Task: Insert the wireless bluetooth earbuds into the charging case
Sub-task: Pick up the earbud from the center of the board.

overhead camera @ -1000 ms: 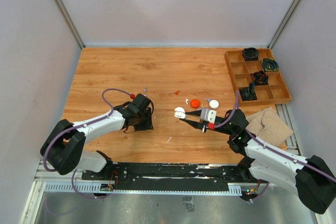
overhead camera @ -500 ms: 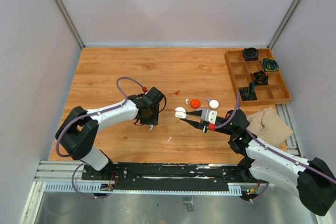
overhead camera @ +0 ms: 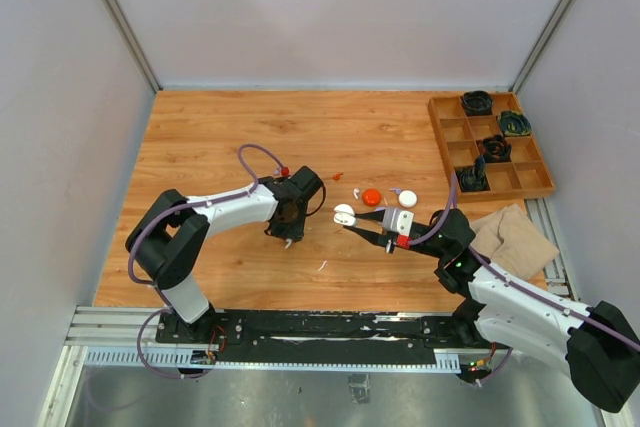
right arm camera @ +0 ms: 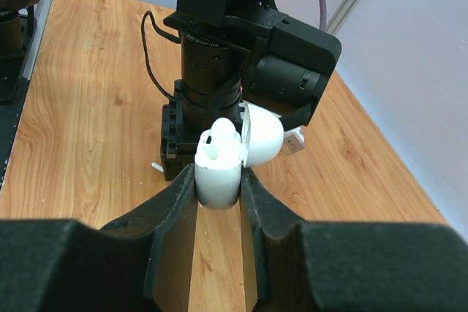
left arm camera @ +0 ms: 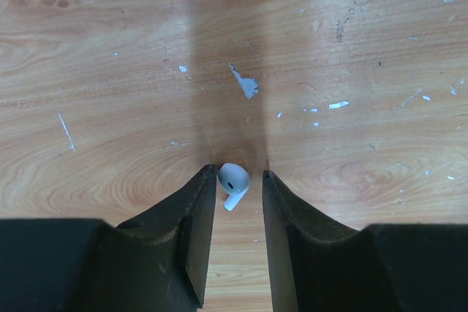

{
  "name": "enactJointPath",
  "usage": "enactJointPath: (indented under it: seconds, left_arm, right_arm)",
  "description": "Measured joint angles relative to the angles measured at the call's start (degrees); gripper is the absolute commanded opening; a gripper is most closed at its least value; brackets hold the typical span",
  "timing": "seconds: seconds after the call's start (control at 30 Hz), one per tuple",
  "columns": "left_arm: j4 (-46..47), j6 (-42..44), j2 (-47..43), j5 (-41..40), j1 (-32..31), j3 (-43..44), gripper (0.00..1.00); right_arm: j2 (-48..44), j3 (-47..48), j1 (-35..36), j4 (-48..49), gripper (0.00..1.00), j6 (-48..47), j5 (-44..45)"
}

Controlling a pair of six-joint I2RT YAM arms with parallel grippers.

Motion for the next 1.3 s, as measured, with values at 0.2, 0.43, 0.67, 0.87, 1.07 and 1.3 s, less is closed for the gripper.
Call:
enactJointPath:
  seconds: [0.2,0.43,0.67,0.87,1.07,1.3]
  left_arm:
    - [-0.28,0.52,1.22,0.2,0.0,0.5,0.34]
    - [-0.39,0.98,1.66,0.66,-0.04,0.9,0.26]
    - [-0.42,1.33,1.44,0.63,-0.07,0.87,0.21]
    - [-0.48,1.31,-0.28,-0.02,-0.04,0.11,0.2]
    - [0.42,1.01,-7.28,-0.52,-0.04,-0.09,0.19]
    - [5.42,0.2,-18.21,0.04,-0.04,-1.33,0.17]
  right_arm:
    - [0.0,0.0,0.0,-0.02,0.01,-0.09,0.09]
    - [0.0,0.0,0.0,-0.02,0.01,-0.24,0.09]
    - [0.0,0.0,0.0,-0.02,0.01,-0.42,0.11]
    - [0.07,0.0,0.0,-0.02,0.01,-0.52,0.11]
    - [0.22,0.0,0.0,0.09,0.01,-0.52,0.7]
    - [1.36,0.0,0.0,1.33,0.01,-0.26,2.95]
